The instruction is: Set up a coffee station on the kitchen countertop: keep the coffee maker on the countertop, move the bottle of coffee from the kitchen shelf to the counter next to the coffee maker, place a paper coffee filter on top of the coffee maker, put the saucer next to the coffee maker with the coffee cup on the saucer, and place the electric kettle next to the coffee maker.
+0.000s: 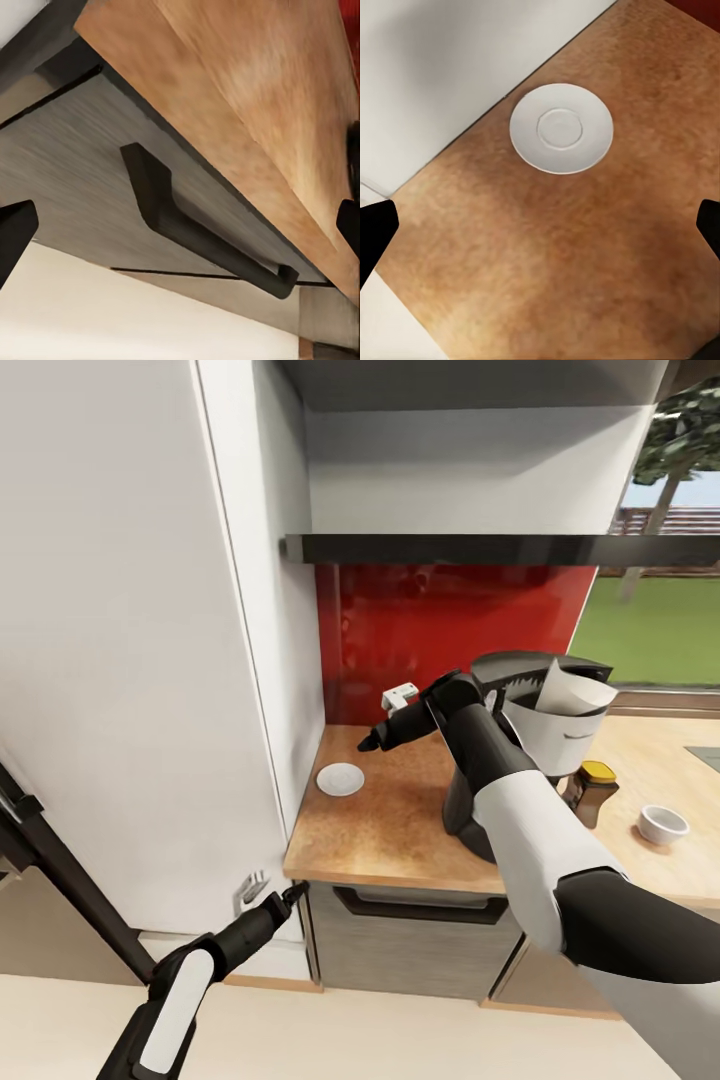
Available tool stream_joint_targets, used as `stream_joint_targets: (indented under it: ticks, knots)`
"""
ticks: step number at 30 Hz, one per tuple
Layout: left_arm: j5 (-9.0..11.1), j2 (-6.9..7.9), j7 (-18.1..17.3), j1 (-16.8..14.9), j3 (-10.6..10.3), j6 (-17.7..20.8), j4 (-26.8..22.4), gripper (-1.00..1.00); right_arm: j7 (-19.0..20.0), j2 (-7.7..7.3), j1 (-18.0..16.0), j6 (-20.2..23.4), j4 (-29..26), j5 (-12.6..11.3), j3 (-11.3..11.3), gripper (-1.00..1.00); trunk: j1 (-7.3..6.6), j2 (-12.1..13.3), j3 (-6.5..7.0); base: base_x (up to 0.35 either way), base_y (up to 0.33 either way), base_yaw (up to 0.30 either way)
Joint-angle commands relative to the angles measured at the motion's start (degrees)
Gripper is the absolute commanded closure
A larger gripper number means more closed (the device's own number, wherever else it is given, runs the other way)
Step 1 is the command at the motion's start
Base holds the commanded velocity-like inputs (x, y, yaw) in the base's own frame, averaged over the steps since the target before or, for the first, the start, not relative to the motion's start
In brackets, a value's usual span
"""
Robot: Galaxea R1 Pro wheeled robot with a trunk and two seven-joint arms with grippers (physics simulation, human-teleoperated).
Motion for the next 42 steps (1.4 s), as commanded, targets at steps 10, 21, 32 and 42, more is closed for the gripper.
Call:
stream_joint_targets:
  ticks: [10, 21, 32, 42]
  knots:
    - [3.43, -0.04, -0.20, 1.22, 0.14, 0.34, -0.17, -1.00, 0.41, 0.01, -0.06, 0.16, 0.04, 0.61, -0.06, -1.00, 0.03, -0.08, -0.09, 0.028, 0.000, 0.000]
    - [3.58, -0.04, -0.27, 1.58, 0.18, 0.36, 0.09, -1.00, 0.22, 0.01, -0.06, 0.20, 0.00, 0.60, -0.14, -1.00, 0.03, -0.08, -0.34, 0.007, 0.000, 0.103]
    - [3.77, 0.01, -0.28, 1.67, 0.20, 0.36, 0.14, -1.00, 0.12, 0.01, -0.06, 0.20, 0.06, 0.74, -0.21, -1.00, 0.03, -0.08, -0.80, 0.000, 0.000, 0.067]
    - [3.80, 0.05, -0.28, 1.66, 0.26, 0.36, 0.14, -1.00, 0.03, 0.01, 0.02, 0.20, 0.10, 0.98, -0.23, -1.00, 0.03, -0.08, -1.20, 0.000, 0.000, 0.071]
